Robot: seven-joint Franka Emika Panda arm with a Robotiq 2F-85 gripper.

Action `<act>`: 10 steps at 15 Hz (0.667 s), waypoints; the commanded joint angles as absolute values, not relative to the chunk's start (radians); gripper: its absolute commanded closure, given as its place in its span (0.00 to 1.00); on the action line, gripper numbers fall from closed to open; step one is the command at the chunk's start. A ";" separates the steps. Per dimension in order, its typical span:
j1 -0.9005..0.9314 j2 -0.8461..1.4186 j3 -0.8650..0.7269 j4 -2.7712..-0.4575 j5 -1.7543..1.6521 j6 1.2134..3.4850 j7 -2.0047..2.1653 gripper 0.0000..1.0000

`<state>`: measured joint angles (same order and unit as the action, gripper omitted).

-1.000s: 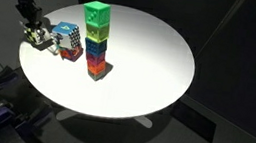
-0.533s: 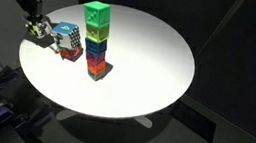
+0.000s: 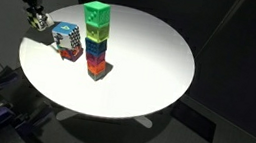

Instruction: Put the plushy cube on the eft on top of the other plushy cubes on the right

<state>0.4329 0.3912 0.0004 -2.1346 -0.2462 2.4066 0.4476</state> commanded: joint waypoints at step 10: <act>0.310 0.227 0.095 -2.186 -0.214 2.311 0.380 0.93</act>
